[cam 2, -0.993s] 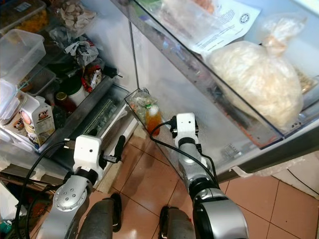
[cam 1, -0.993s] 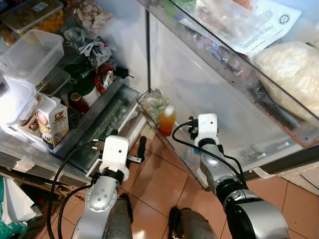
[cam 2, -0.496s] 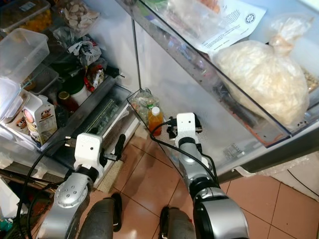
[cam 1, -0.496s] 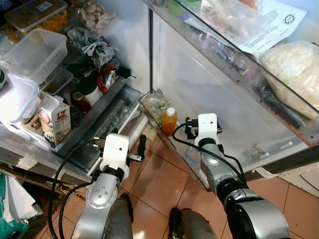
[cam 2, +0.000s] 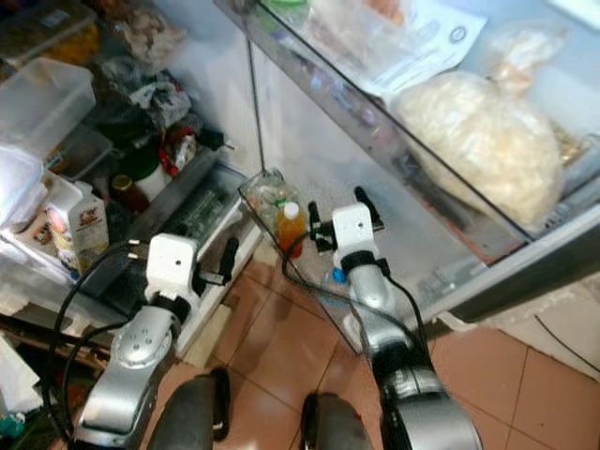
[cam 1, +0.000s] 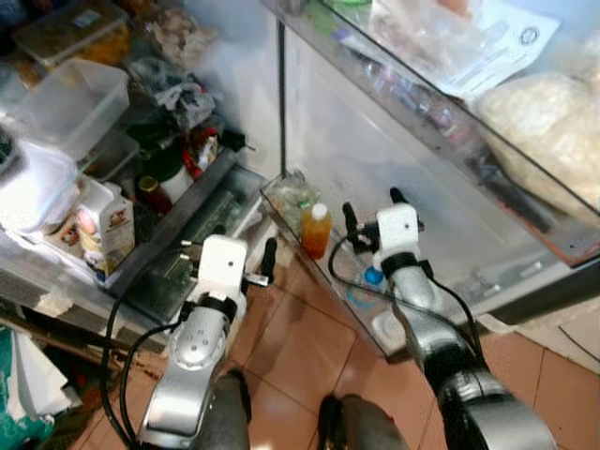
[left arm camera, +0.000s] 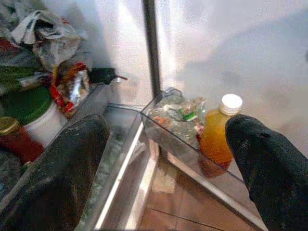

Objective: Restocking fridge

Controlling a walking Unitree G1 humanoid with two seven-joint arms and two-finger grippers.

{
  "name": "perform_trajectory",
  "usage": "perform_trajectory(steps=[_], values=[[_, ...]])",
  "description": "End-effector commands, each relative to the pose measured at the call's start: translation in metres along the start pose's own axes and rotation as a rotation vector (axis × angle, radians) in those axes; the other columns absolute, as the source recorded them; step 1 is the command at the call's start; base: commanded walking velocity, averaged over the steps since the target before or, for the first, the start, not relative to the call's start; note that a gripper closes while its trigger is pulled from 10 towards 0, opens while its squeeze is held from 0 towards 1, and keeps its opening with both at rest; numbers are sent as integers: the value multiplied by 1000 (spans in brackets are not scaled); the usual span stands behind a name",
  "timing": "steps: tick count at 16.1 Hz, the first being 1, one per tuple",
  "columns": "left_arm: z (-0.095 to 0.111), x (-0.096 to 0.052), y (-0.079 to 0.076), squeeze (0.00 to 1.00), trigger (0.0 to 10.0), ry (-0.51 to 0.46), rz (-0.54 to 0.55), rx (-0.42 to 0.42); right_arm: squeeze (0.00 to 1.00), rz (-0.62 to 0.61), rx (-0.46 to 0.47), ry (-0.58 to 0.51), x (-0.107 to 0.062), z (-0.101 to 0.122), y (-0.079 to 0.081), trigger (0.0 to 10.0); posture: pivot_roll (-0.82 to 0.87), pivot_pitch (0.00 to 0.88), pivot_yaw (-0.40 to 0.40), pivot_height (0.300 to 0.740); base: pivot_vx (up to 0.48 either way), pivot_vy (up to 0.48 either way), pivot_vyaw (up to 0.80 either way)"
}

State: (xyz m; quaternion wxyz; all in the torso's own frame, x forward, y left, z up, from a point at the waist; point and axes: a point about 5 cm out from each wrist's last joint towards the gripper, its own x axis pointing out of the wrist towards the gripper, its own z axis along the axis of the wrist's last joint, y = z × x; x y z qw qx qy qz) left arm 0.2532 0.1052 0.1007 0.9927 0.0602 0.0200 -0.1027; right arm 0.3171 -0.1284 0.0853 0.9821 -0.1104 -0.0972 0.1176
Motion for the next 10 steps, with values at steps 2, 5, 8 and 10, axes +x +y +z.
perform_trajectory(steps=[2,5,8,10], values=[[-4,2,3,0,10000,6,16,7,1000,40,-11,-40,-10,5,1,10000,108,68,-9,740,0,0,0],[-5,1,2,0,10000,-1,-2,3,1000,63,-14,-66,-35,10,-1,10000,88,41,-1,740,0,0,0],[-5,3,6,0,10000,-16,9,13,1000,105,-29,-73,-63,25,-6,10000,60,13,16,740,0,0,0],[-4,3,6,0,10000,-20,3,14,1000,98,-37,-60,-70,27,-10,10000,59,10,17,740,0,0,0]])
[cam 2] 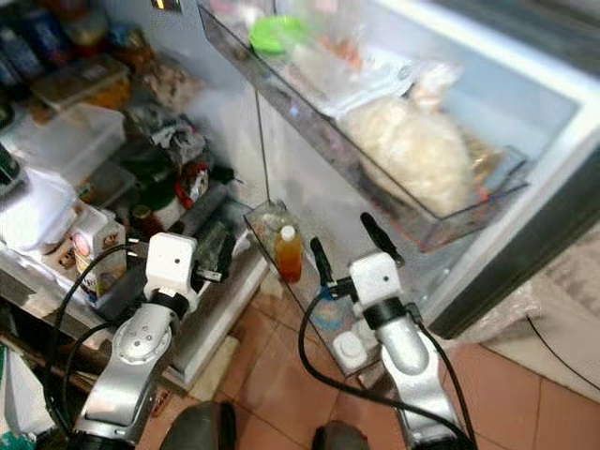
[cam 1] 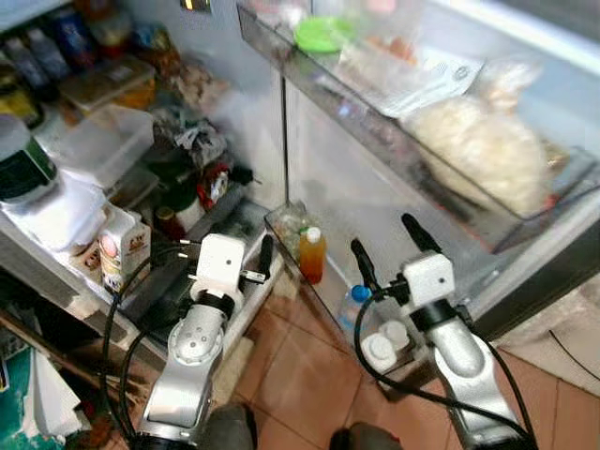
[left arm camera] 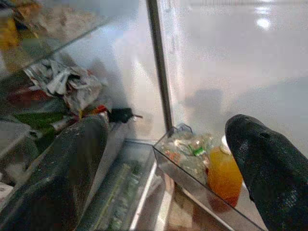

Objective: Restocking fridge

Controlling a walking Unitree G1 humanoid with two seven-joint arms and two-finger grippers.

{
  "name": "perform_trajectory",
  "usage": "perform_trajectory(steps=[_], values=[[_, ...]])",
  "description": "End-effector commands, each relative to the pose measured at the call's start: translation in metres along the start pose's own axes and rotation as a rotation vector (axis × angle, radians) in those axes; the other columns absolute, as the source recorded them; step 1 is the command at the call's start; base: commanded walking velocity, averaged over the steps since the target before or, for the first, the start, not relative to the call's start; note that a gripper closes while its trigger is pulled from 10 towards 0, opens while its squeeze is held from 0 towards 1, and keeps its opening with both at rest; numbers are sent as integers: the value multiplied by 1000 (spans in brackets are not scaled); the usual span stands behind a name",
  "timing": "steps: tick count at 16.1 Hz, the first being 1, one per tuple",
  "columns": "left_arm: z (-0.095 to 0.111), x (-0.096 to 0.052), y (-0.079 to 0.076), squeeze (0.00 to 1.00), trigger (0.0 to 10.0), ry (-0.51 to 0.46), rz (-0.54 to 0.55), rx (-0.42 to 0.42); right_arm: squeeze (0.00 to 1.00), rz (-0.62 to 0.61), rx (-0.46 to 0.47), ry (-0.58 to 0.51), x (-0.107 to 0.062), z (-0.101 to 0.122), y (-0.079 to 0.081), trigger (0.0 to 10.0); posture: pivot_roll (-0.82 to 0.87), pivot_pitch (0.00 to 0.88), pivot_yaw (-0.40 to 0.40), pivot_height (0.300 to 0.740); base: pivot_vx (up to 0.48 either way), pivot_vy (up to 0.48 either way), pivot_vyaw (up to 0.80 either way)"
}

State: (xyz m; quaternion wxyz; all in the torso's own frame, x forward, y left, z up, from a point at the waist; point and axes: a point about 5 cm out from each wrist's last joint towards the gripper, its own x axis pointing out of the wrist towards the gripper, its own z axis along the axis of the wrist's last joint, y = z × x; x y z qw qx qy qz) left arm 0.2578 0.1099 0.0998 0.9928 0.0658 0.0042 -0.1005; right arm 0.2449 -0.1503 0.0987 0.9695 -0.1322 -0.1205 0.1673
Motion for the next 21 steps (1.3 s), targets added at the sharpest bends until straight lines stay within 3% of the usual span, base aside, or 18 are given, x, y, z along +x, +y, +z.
perform_trajectory(steps=[1,5,13,14,15,21], values=[[-3,0,1,0,10000,7,-6,3,1000,-9,-18,17,-9,4,-6,10000,57,4,19,740,0,0,0],[-4,-4,1,0,10000,6,-3,5,1000,-80,-59,82,-20,0,-20,10000,50,0,21,740,0,0,0],[-5,-4,1,0,10000,7,-7,14,1000,-191,-124,128,-5,-3,-35,10000,65,0,20,740,-185,0,0],[-5,-4,1,0,10000,8,-7,15,984,-198,-115,131,-4,-4,-36,10000,67,0,20,740,-300,0,0],[-5,-5,1,0,10000,9,-7,16,890,-205,-120,135,-2,-4,-36,10000,70,0,19,740,-300,0,0],[-6,-2,2,0,10000,10,-11,23,827,-216,-119,131,3,-4,-34,10000,71,0,23,740,-244,0,0]])
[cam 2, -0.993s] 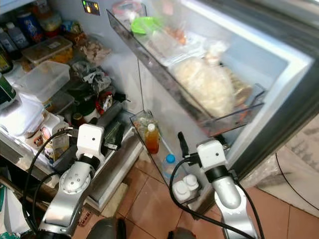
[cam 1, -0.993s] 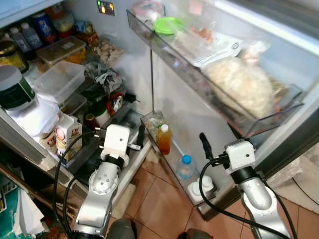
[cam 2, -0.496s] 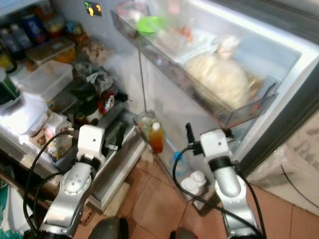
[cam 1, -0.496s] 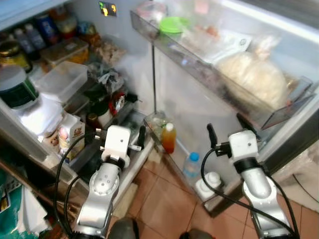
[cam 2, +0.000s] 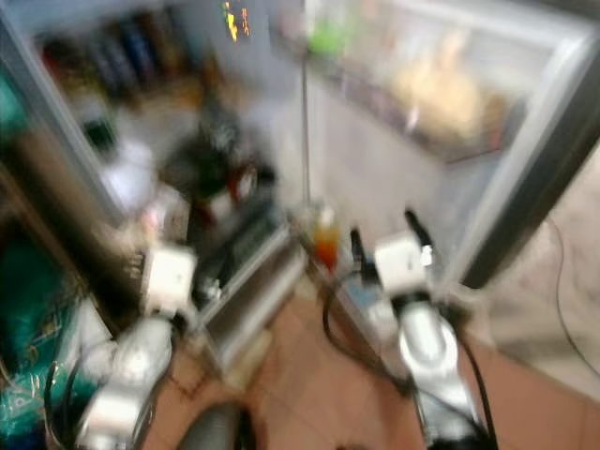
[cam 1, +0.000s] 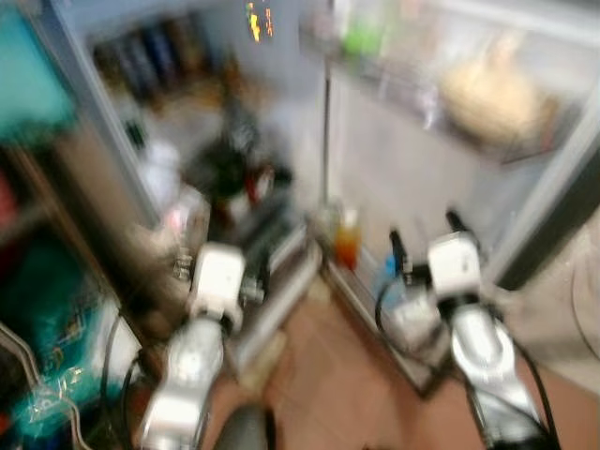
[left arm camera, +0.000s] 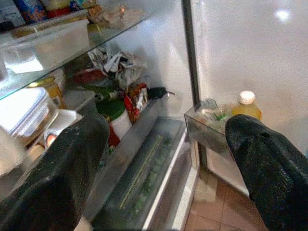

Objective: Restocking fridge

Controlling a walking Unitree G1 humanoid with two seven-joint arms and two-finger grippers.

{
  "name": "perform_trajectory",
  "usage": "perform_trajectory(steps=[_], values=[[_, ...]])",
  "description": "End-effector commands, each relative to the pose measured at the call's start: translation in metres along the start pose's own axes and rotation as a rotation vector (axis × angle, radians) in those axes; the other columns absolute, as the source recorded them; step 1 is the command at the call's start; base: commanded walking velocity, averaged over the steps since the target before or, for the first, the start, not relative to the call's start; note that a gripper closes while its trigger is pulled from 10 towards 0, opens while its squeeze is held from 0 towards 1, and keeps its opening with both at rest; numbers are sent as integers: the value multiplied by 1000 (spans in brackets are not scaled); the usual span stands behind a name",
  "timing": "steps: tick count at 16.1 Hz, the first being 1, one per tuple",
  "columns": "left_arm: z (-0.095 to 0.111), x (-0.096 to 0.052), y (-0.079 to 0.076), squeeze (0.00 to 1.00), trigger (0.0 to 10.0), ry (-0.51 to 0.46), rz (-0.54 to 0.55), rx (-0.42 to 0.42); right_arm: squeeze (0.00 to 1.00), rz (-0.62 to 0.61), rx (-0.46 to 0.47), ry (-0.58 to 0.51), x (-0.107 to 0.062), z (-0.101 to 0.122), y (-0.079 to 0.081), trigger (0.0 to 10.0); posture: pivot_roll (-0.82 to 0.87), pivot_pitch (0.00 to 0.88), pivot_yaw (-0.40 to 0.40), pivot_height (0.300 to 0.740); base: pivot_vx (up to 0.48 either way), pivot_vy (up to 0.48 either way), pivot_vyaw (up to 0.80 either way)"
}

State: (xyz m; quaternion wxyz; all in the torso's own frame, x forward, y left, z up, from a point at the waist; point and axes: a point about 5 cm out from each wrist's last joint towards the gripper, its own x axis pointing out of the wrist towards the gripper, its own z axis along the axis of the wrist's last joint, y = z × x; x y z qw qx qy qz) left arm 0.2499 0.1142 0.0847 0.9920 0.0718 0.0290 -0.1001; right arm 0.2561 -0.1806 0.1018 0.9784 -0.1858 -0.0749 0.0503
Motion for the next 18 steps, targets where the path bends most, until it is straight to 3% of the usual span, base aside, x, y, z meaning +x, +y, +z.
perform_trajectory(steps=[1,2,3,4,6,11,18], values=[[10,6,2,0,10000,-40,-9,17,808,-12,-3,-10,4,3,-1,10000,71,0,23,740,0,0,0],[10,6,2,0,10000,-40,-9,18,788,-11,-1,-12,4,4,0,10000,71,0,23,740,0,0,0],[10,7,2,0,10000,-40,-7,18,435,-11,2,-13,5,4,2,10000,71,0,22,740,0,0,0],[10,7,2,0,10000,-41,-5,16,224,-9,7,-11,6,4,3,10000,72,0,21,740,0,0,0],[10,7,1,0,10000,-41,-4,10,86,-6,13,-10,7,4,5,10000,71,0,20,740,0,0,0],[9,6,-1,0,10000,-40,-27,0,0,-6,45,6,8,2,7,10000,67,0,18,740,0,0,0],[8,4,-4,0,10000,-38,-33,-15,0,10,27,4,9,2,7,10000,63,0,11,740,0,-365,-769]])
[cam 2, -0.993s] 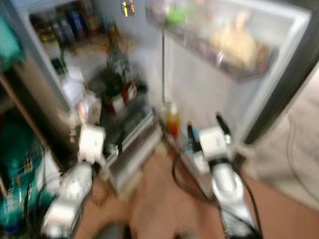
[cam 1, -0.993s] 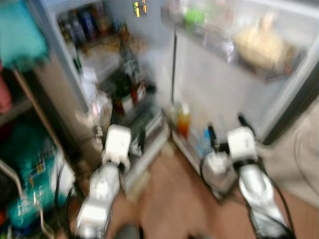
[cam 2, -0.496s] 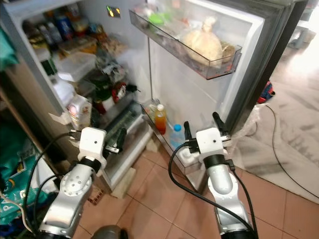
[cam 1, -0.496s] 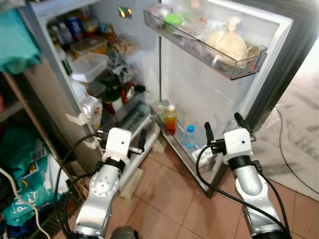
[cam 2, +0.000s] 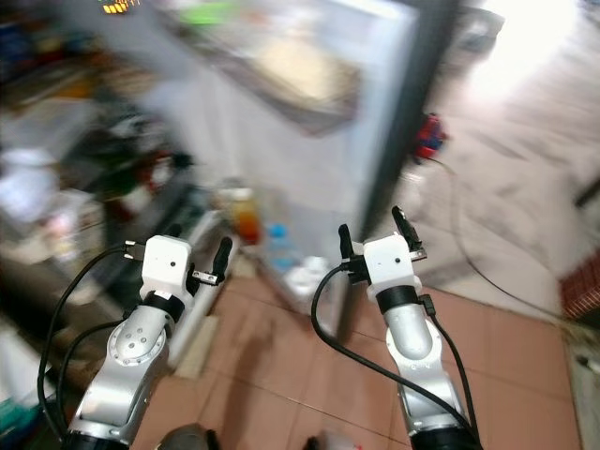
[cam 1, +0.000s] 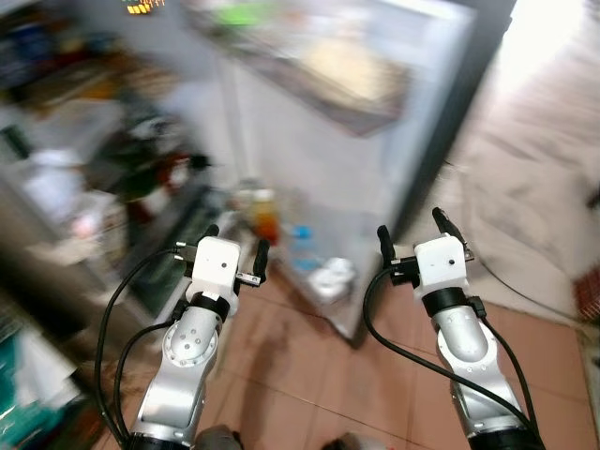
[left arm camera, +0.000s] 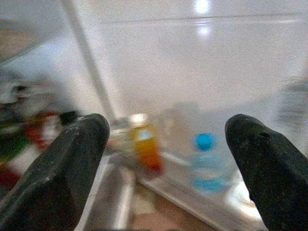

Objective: Restocking fridge

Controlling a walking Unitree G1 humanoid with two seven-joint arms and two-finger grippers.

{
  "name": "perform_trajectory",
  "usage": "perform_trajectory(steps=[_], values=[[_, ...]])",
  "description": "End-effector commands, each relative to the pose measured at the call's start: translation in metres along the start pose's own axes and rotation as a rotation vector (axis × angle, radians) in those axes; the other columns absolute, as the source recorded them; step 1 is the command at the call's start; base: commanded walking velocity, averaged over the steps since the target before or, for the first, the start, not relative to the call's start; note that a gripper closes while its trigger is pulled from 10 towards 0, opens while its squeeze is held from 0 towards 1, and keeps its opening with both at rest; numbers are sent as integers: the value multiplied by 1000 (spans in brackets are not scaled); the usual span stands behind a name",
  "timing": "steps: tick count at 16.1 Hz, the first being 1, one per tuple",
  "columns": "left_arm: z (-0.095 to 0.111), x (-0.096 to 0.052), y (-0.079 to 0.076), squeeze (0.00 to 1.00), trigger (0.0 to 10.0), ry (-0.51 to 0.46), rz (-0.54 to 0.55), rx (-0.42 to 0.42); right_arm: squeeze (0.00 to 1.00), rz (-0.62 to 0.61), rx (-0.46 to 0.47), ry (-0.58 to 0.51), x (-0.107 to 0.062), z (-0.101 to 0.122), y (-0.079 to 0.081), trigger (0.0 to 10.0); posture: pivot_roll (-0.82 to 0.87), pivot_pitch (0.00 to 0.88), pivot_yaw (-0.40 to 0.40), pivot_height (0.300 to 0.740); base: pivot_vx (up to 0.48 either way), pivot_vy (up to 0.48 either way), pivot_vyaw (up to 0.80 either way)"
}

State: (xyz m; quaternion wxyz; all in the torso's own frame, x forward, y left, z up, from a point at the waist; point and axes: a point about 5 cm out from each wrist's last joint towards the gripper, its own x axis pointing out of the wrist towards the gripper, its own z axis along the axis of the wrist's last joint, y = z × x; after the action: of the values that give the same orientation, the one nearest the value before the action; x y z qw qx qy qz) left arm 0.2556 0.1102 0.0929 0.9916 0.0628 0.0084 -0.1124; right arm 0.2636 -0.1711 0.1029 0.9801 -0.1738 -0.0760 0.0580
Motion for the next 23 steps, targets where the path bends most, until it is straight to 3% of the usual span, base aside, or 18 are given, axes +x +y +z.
perform_trajectory(steps=[1,8,12,18,21,23], values=[[-1,-2,-2,0,10000,6,-11,-1,0,-1,2,10,0,-1,-1,10000,63,0,11,740,0,-337,-606],[-1,-1,-1,0,10000,9,-12,5,0,4,7,8,3,-2,0,10000,64,0,15,740,0,-320,0],[0,0,2,0,10000,0,16,10,0,9,-13,-5,8,0,-1,10000,66,0,18,740,0,0,0],[-3,-3,15,0,10000,25,125,31,0,28,-32,-34,28,6,-3,10000,90,0,7,740,0,0,800],[-5,-4,21,0,10000,38,170,10,0,15,-41,-42,38,8,-8,10000,97,0,1,740,0,0,800],[-8,-6,25,0,10000,66,219,-61,0,2,-46,-47,49,10,-14,10000,105,0,-3,740,0,0,800]])
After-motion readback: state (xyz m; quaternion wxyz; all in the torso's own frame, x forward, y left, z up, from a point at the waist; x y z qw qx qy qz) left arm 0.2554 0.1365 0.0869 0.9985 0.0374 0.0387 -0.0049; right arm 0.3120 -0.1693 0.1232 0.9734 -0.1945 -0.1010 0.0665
